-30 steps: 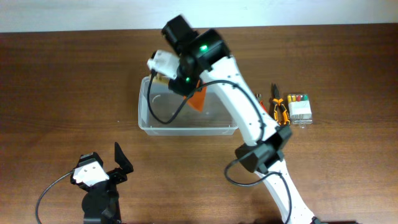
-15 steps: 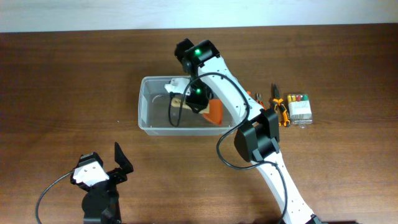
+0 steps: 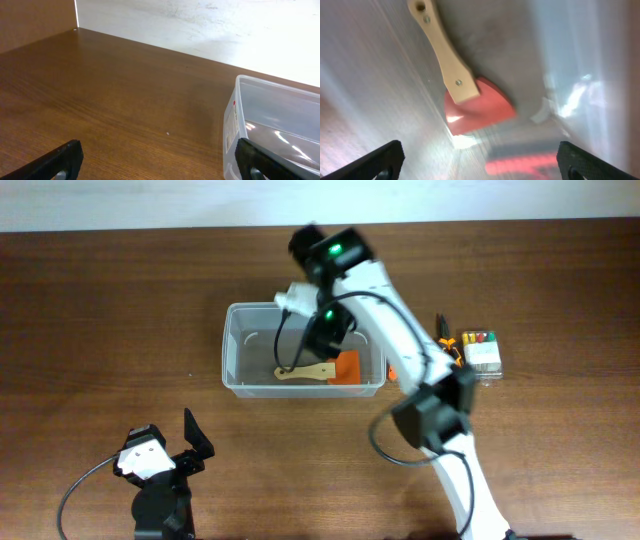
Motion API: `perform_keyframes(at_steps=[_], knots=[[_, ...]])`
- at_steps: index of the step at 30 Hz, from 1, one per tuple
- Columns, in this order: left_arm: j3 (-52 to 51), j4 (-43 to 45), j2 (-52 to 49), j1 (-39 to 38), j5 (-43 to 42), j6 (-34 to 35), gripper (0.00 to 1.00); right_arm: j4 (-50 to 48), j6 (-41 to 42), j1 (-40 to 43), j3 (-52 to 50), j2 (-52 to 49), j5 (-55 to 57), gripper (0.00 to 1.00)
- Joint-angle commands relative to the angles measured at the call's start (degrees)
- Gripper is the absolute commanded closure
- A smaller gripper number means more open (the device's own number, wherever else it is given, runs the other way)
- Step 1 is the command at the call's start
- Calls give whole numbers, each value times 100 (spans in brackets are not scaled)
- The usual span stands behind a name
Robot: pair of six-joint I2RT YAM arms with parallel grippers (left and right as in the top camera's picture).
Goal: Pack container
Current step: 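Carry the scraper into the container and open the right gripper, then reach and grasp the clear marker pack with the right gripper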
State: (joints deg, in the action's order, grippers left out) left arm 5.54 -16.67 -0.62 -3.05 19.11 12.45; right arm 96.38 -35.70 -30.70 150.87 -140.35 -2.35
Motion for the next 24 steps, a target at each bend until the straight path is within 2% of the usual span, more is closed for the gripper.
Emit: perform_keyframes(at_steps=[1,5,8,12,15,19,24], knots=[[-22,-4,28,-22,22,-50,1,-59,238,470,85,1379,-446,1],[-22,-4,28,-22,22,-50,1,-136,236,1377,83,2260,-1532,1],[-22,-4,28,-22,22,-50,1,-361,289,2356,83,2669,-1655,1],[-22,-4,28,-22,22,-50,1,-791,1788,4009,66,2719,-1703,1],[-22,-4,28,-22,22,-50,1,-837,2433,5023,-337,2557,-1687,1],[-22,-4,28,-22,22,-50,1,-1414,2874,5440,-1532,2516,-1325,1],[-22,-4,28,-22,22,-50,1,-2385,3067,5337,-3316,2516,-879,1]])
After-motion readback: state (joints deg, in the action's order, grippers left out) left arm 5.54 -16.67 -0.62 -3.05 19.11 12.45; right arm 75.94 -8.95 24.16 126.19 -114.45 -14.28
